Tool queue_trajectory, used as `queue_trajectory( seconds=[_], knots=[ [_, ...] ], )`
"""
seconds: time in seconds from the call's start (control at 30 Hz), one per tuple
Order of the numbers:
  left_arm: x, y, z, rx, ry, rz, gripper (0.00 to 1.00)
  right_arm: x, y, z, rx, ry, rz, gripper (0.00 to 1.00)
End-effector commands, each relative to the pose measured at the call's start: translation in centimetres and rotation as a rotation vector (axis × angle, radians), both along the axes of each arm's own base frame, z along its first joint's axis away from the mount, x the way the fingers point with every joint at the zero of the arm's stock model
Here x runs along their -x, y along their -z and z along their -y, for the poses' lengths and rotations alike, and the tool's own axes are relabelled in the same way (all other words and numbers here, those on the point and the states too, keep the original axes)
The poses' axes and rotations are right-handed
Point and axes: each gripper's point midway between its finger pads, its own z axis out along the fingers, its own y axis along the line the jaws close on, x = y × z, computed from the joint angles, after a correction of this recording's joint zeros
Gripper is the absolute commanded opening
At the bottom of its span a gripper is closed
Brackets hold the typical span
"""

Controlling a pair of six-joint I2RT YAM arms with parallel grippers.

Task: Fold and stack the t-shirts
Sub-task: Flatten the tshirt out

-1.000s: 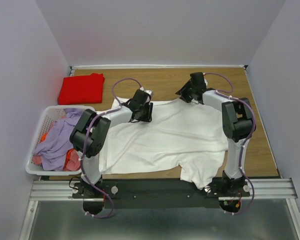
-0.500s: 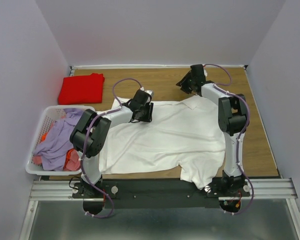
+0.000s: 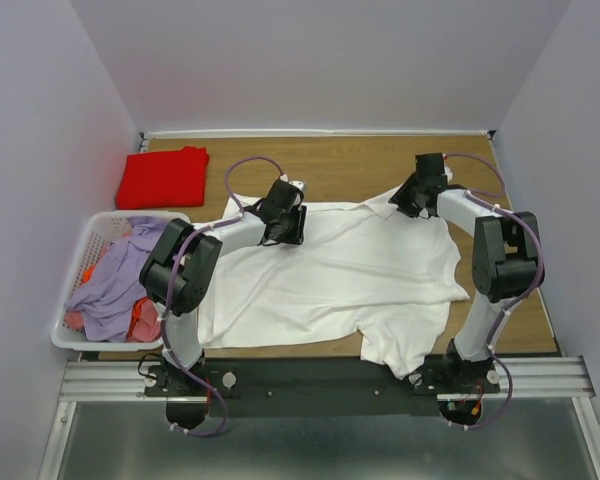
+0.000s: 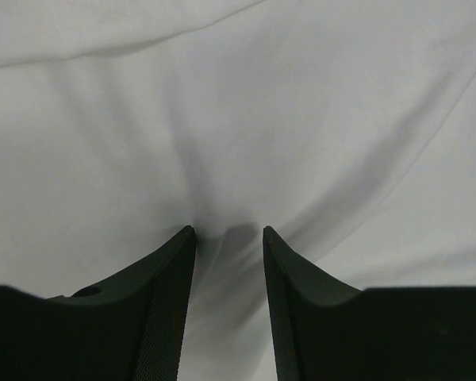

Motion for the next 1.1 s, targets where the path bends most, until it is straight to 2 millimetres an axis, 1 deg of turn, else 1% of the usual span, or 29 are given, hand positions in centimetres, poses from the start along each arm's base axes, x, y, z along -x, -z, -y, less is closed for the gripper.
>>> queue_trajectory(
  seconds=[0.0,0.07,0.13,0.23,0.33,0.5,0.53,0.63,0.8,0.87,1.07],
  knots=[
    [1.5,1.5,-1.2,-0.061,-0.005,-0.053,0.48,3.2,3.4,-1.4,-0.073,-0.013,-0.135,0.43],
    [1.6,1.5,-1.2,-0.059,-0.002,-0.054,0.48,3.6,4.2,-1.5,-0.086,0.001,-0.157,0.41],
    [1.6,1.5,-1.2,-0.06,0.0,-0.051,0.48,3.4,4.7,-1.6,-0.095,0.01,-0.156,0.41],
    [1.6,1.6,-1.2,-0.061,0.003,-0.053,0.48,2.9,4.6,-1.8,-0.109,0.011,-0.143,0.41],
    [1.7,1.6,-1.2,-0.06,0.003,-0.053,0.48,2.4,5.0,-2.0,-0.117,0.017,-0.143,0.41],
    [1.7,1.5,-1.2,-0.061,0.007,-0.05,0.48,2.3,5.9,-2.2,-0.138,0.034,-0.162,0.4],
    [1.7,1.5,-1.2,-0.06,0.007,-0.049,0.48,2.4,6.0,-2.2,-0.14,0.034,-0.164,0.38],
    [1.7,1.6,-1.3,-0.062,0.006,-0.052,0.48,2.0,5.7,-2.4,-0.149,0.027,-0.157,0.37],
    [1.6,1.6,-1.2,-0.061,0.007,-0.05,0.48,1.0,4.0,-2.8,-0.162,0.014,-0.116,0.37],
    [1.6,1.5,-1.1,-0.059,0.01,-0.05,0.48,0.6,3.9,-2.9,-0.16,0.008,-0.11,0.37],
    [1.6,1.6,-1.1,-0.06,0.008,-0.051,0.48,0.4,4.5,-3.0,-0.169,0.007,-0.124,0.37]
  ],
)
